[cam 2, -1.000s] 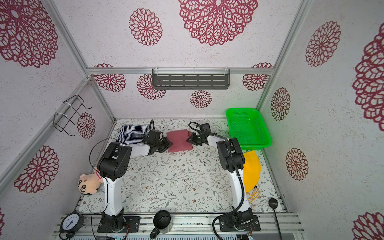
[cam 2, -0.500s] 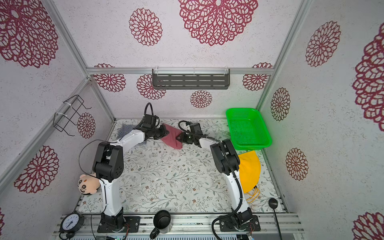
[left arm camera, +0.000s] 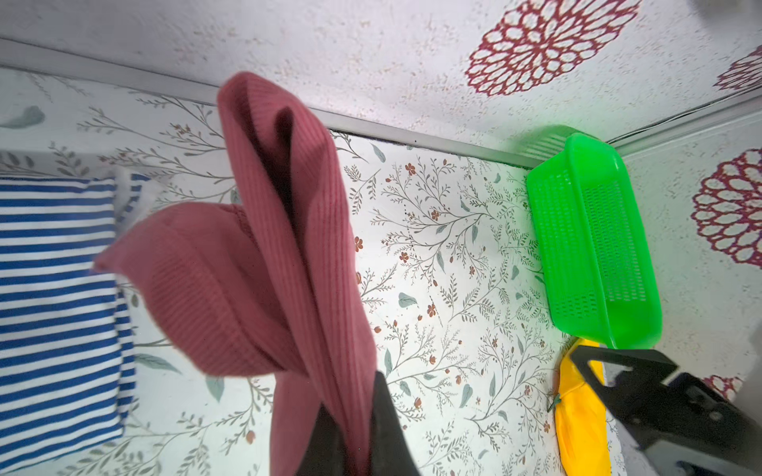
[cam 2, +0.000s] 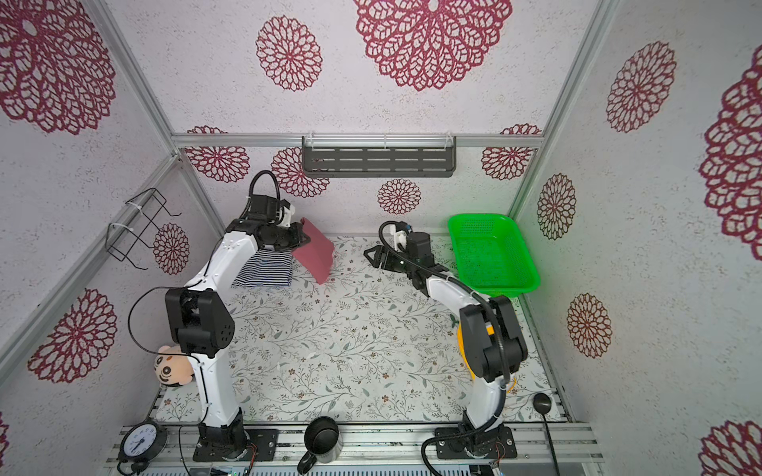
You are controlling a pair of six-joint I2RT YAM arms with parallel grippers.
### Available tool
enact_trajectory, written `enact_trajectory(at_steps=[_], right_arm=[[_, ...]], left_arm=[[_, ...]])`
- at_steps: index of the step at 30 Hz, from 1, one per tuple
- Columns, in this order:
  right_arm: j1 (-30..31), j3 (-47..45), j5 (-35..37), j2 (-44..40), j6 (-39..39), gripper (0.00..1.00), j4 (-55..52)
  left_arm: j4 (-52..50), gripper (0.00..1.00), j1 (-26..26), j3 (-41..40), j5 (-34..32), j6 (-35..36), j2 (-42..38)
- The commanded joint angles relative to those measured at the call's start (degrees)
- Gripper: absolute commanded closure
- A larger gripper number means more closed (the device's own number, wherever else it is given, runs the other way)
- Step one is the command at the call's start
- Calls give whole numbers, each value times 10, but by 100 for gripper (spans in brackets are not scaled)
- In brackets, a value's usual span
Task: Fold and stack tank tops
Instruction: Place the tank top on the tank top.
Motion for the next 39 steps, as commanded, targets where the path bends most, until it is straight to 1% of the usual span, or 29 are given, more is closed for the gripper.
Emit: enact_trajectory(at_steps=[1, 7, 11, 14, 15, 19, 22, 23, 26, 27, 29, 31, 34, 35, 37, 38, 39], right_arm=[[8, -22, 38, -48, -77, 21, -77], [5, -57, 69, -96, -117, 22, -126], [3, -78, 73, -120, -125, 22, -139], [3, -92, 71, -137, -129, 22, -147], [3, -98, 73, -144, -130, 22, -151], [3, -114, 83, -168, -137, 22, -165], [3, -124, 89, -180, -141, 22, -175], [3, -128, 91, -183, -142, 22, -178], [2, -135, 98, -190, -145, 23, -188], [0, -137, 99, -194, -145, 23, -193], [-4, -142, 106, -203, -148, 22, -202], [-15, -150, 113, -215, -152, 22, -211], [-40, -160, 123, -231, -164, 21, -228], [-48, -163, 138, -236, -171, 20, -239], [-65, -170, 174, -247, -188, 12, -256], [-74, -174, 201, -253, -197, 4, -262], [-80, -179, 235, -258, -207, 1, -267]], left_arm=[[-53, 100, 45, 31, 36, 55, 19], [-100, 100, 119, 51, 46, 103, 26], [-92, 100, 166, 45, 37, 142, 35], [-77, 100, 196, 45, 45, 142, 54], [-67, 100, 203, 42, 38, 142, 59], [-32, 100, 223, 30, 21, 137, 75], [13, 100, 235, 7, 30, 127, 83], [28, 87, 237, -5, 32, 125, 85], [25, 18, 242, -3, 39, 125, 107], [15, 2, 244, 3, 41, 127, 114], [11, 3, 249, -3, 40, 124, 110], [32, 3, 251, -28, 16, 126, 87], [47, 3, 251, -53, -47, 137, 44], [46, 3, 251, -57, -75, 140, 29], [48, 3, 250, -70, -118, 147, -2], [55, 3, 248, -81, -141, 151, -21], [65, 3, 246, -98, -163, 155, -37]])
